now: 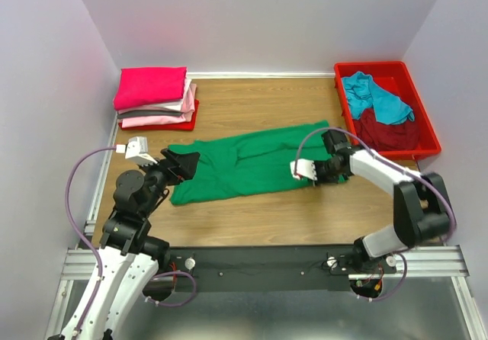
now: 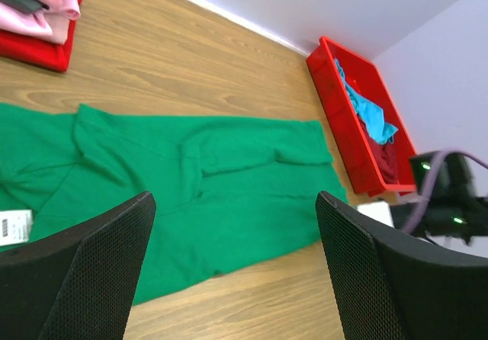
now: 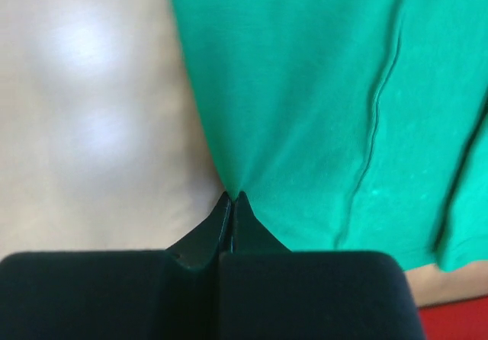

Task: Fold and stack the t-shirts
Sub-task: Fold the tshirt

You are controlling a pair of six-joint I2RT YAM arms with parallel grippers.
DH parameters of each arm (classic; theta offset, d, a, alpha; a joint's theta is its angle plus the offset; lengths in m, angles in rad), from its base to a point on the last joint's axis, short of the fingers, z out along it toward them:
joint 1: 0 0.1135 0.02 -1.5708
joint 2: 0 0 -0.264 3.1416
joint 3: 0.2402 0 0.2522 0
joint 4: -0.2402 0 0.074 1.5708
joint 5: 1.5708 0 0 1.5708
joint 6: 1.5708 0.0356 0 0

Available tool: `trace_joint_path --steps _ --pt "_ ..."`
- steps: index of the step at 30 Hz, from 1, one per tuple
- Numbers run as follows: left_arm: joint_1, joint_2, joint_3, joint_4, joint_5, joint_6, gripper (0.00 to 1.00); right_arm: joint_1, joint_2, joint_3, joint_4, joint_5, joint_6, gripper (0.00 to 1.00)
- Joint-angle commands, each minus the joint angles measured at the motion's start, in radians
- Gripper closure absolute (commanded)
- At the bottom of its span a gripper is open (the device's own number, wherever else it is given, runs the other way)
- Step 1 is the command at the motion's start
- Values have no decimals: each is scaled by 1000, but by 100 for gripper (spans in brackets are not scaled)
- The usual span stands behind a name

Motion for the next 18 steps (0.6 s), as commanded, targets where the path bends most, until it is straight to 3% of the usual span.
trace_joint_path --steps 1,2,3,5,6,9,12,14,18 --pt "9 18 -31 40 73 -10 7 1 -182 -65 -296 -56 -35 98" --pt "9 21 -34 49 84 -19 7 3 -222 -72 -328 -69 -27 94" --pt "7 22 -40 54 92 -20 7 3 -288 -64 -365 -87 20 79" --pt "7 31 -49 71 115 -22 7 3 -337 -29 -367 -150 95 60" --pt "7 38 -49 72 121 -20 7 1 -330 41 -336 -179 193 47" --pt "7 48 -35 72 118 -11 7 1 -214 178 -232 -295 397 29" --pt "7 45 0 53 117 -8 7 6 90 437 -218 -481 524 27" --pt "9 28 27 22 117 -7 7 44 334 593 -215 -559 679 32" --pt "7 -37 46 -30 106 -13 8 153 658 1021 -169 -592 945 34"
